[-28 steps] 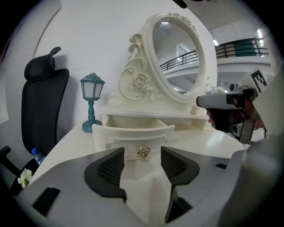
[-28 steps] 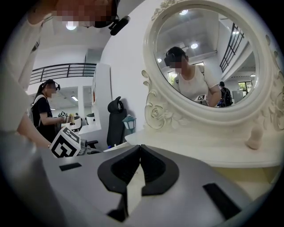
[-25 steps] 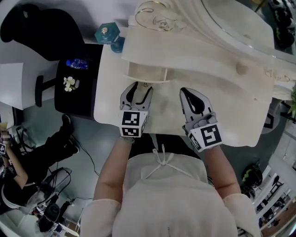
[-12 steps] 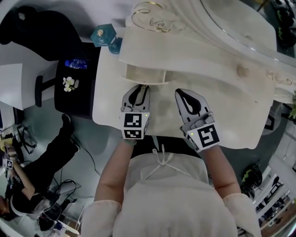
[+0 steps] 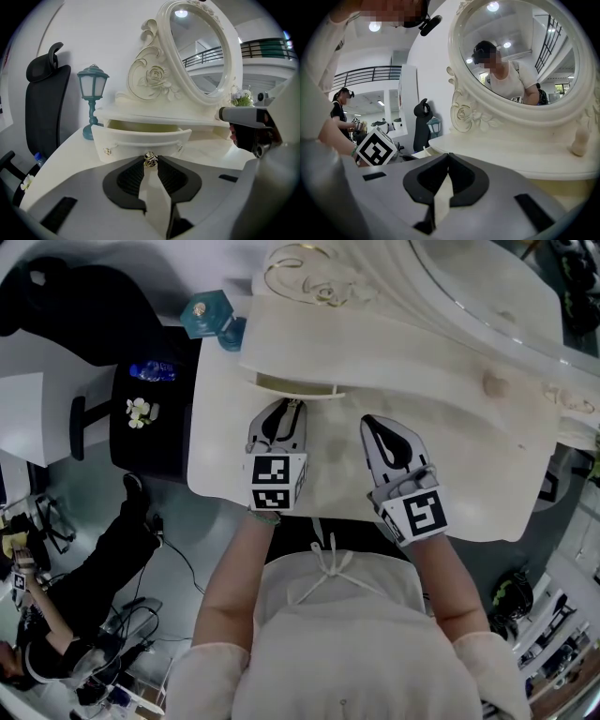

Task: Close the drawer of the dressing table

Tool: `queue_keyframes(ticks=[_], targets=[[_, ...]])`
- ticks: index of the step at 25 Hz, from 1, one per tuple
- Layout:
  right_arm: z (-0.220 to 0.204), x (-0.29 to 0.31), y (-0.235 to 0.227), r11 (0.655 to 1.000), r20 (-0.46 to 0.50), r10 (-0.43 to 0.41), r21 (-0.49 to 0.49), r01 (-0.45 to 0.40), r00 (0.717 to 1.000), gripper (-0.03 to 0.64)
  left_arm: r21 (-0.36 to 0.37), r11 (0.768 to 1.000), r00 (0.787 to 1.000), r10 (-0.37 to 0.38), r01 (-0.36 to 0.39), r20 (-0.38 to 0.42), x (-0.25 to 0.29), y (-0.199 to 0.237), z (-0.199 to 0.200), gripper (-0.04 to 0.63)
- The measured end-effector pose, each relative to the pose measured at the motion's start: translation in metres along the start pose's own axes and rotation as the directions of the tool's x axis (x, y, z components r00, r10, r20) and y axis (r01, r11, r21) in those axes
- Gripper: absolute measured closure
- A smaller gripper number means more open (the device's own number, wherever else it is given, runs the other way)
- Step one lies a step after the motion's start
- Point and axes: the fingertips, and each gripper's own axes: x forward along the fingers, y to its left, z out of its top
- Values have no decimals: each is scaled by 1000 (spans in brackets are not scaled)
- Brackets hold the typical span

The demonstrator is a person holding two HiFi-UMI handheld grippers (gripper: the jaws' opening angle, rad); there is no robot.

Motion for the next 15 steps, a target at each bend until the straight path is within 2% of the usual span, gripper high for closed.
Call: queue_keyframes(ticks=[15], targets=[[-5,4,-13,999,-18,-33,6,33,999,612,4,1000,1000,-7,7,15,24,7,24,492]])
